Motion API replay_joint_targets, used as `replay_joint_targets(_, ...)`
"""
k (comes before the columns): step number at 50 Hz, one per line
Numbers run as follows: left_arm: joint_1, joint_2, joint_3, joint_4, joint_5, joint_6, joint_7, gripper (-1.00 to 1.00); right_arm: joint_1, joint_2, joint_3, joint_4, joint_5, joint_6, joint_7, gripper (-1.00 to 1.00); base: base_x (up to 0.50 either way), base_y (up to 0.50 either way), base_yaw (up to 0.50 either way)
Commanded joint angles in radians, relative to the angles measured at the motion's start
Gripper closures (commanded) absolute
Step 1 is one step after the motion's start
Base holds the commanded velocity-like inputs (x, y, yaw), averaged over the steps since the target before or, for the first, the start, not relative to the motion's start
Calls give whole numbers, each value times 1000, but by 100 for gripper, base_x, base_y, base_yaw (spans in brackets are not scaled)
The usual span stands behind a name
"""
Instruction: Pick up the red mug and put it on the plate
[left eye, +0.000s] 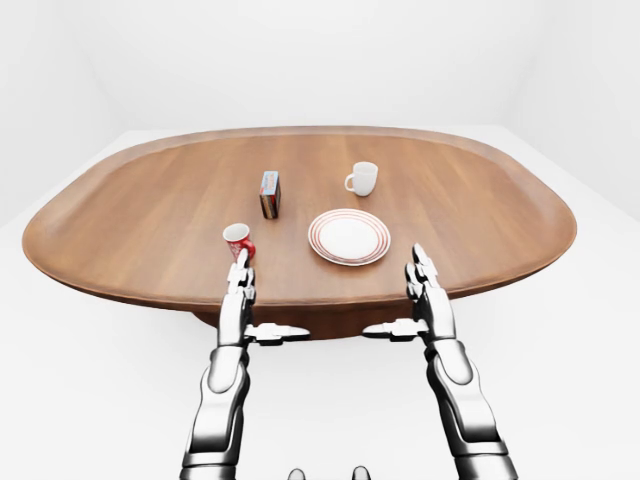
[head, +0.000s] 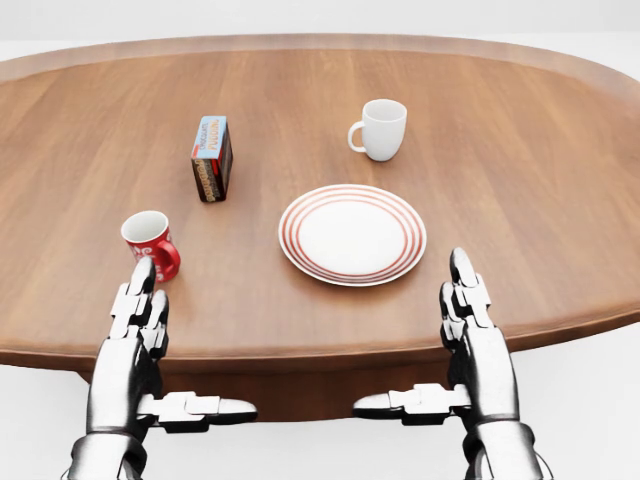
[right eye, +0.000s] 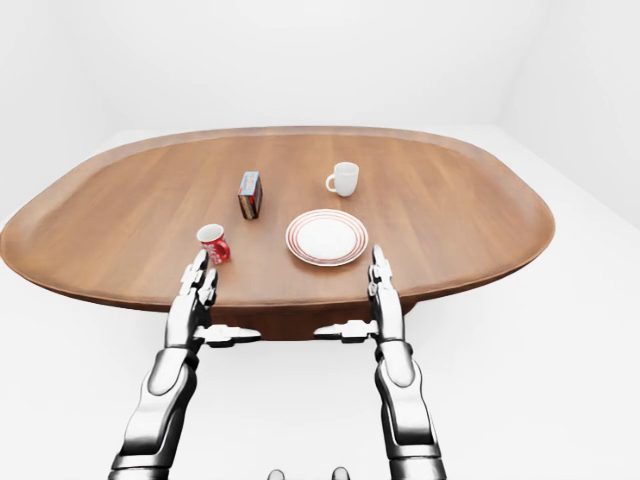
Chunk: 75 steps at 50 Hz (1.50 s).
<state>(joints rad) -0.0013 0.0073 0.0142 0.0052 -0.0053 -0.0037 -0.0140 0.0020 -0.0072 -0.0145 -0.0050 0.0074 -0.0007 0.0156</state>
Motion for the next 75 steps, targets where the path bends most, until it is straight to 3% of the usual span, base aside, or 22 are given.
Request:
replay_joint_targets(1, -2, 14, 22, 4, -2, -5, -22, -100, 3, -14, -31, -2, 18, -9, 26, -100, 0, 0, 0)
replay_joint_targets(13, -5, 17, 23, 18, 7, -17, -29, -100, 25, -14, -43, -89, 30, 31, 23, -100, 0, 0, 0)
replay_joint_targets(15, -18, 27, 40, 16, 1, -7, -33, -100, 29, -15, -53, -122, 39, 45, 16, -100, 0, 0, 0)
replay_joint_targets(16, -42, 43, 81, -4, -33, 26, -32, -100, 40, -16, -71, -192, 48, 81, -3, -100, 0, 0, 0)
replay_joint_targets(18, -59, 62, 117, -30, -58, 54, -31, -100, 45, -21, -95, -234, 61, 88, -11, -100, 0, 0, 0)
replay_joint_targets(23, -130, 136, 229, 9, -142, 74, -22, -100, 66, -47, -213, -306, 130, 88, 0, -100, 0, 0, 0)
replay_joint_targets(24, -169, 175, 290, 33, -192, 91, -3, -100, 76, -56, -261, -351, 166, 88, -3, -100, 0, 0, 0)
replay_joint_targets(26, -205, 219, 339, 78, -254, 91, 20, -100, 84, -61, -311, -408, 197, 88, -5, -100, 0, 0, 0)
replay_joint_targets(30, -213, 267, 362, 83, -290, 91, 52, -100, 100, -65, -393, -514, 249, 88, 1, -100, 0, 0, 0)
replay_joint_targets(32, -212, 275, 425, 53, -326, 91, 176, -100, 103, -74, -479, -565, 302, 88, -7, -100, 0, 0, 0)
replay_joint_targets(33, -209, 281, 420, 53, -334, 91, 185, -100, 102, -71, -483, -566, 301, 88, -5, -100, 0, 0, 0)
replay_joint_targets(37, -219, 321, 471, 116, -385, 91, 264, -100, 115, -84, -631, -623, 404, 88, -22, -100, 0, 0, 0)
replay_joint_targets(41, -212, 341, 472, 103, -432, 91, 285, -100, 121, -100, -690, -671, 456, 88, -26, -100, 0, 0, 0)
replay_joint_targets(49, -198, 371, 506, 30, -431, 91, 313, -100, 121, -115, -754, -707, 507, 88, -30, -100, 0, 0, 0)
replay_joint_targets(62, -205, 381, 519, 38, -450, 91, 324, -100, 124, -106, -749, -660, 486, 88, 0, -100, 0, 0, 0)
replay_joint_targets(75, -206, 391, 526, 45, -475, 91, 321, -100, 129, -98, -737, -650, 475, 88, 13, -100, 50, 0, 0)
